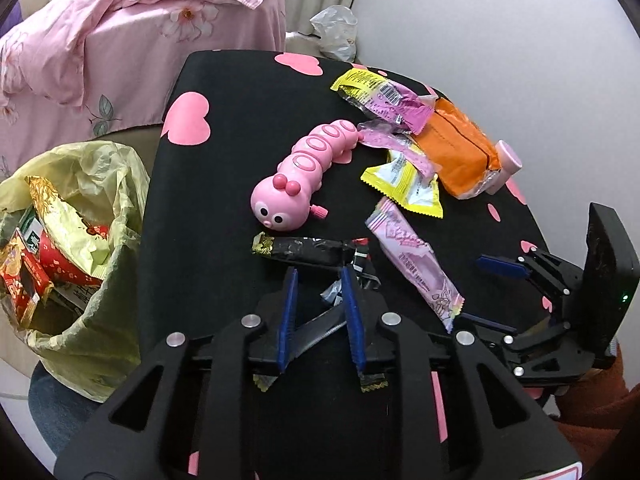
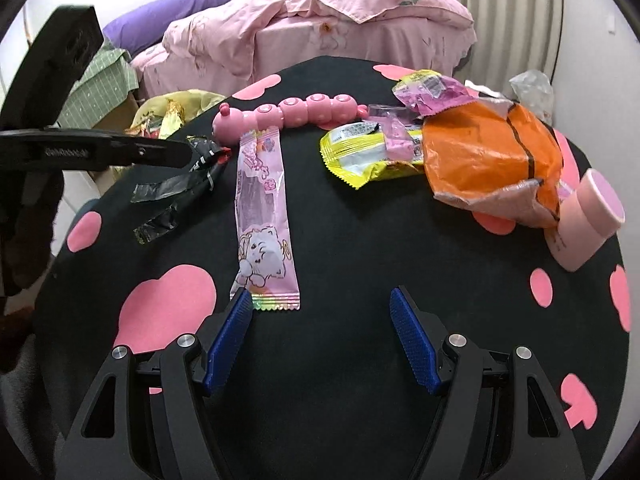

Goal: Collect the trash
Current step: 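Grasp the black wrapper with the left gripper while the right gripper grasps the pink candy stick, then carry black wrapper and pink candy stick over the yellow trash bag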

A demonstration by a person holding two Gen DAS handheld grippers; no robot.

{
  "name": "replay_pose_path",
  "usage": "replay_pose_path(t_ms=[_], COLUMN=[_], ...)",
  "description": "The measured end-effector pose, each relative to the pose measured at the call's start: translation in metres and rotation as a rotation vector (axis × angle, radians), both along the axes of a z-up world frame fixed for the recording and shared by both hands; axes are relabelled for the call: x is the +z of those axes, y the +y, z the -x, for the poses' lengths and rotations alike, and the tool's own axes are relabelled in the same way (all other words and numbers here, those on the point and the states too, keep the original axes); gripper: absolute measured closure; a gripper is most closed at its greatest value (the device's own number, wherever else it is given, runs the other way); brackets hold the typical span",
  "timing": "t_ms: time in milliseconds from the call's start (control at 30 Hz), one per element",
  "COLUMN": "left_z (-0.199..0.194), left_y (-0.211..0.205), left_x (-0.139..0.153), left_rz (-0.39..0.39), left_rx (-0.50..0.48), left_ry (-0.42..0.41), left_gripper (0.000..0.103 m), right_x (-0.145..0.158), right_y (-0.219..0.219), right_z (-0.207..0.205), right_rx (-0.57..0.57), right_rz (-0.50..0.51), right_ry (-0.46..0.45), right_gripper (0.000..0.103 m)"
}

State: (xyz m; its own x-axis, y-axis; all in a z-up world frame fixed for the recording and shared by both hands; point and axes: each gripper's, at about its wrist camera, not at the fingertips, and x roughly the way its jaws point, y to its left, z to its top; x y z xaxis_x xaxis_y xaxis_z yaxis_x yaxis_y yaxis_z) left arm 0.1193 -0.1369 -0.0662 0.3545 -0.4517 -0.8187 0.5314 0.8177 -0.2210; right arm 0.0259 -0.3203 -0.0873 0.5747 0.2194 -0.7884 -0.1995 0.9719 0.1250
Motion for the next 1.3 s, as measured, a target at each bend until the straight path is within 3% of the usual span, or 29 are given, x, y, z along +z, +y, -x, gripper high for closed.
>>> replay_pose_path(t_ms=[233,333,433,667,933,1000,1133,1300], left_z=[0.004,0.006,0.007,0.002,0.009,0.008,0.011,0.018], left_y=[0.002,0.010,0.023,0.034,0.033,0.034,0.026,0.005], left_x=[0.005,0.011,0.017,0.011,0.016,0.014,0.011,0.017], left_rz=[-0.014,-0.003,0.017,0.039,0.031,0.032,0.038,0.019], left_rx=[0.010,0.027,0.054,0.105,0.077,0.080,0.043,-0.049], left_ry=[-0.033,-0.051,-0.068,-0.033,-0.061,-0.053,-0.047,-0.102], left_gripper=[0.075,0.075,0.071,0.071,0.069,0.069,0.069,0.063], right_x=[-0.003,-0.001,0.005,0.021,0.007,0.007,0.011,0.020], right_y=[0.004,-0.002,-0.017,-0.004,0.023,0.024,0.006,-0.021], right_z=[0.003,0.005,0.013,-0.002,-0.039,-0.037,-0.027,-0.010], right_rx=[0.008,0.051,0.008,0.048,0.117,0.116,0.089,-0.015], right_rz=[0.045,0.031,-0.012,-0.047,-0.015,0.013,-0.068,-0.064], right_ry=[0.001,0.002,-0.010,-0.060,0.017,0.001,-0.016,-0.062], right_gripper=[0.035,0.035,0.035,0.035,0.051,0.071,0.075,0.075])
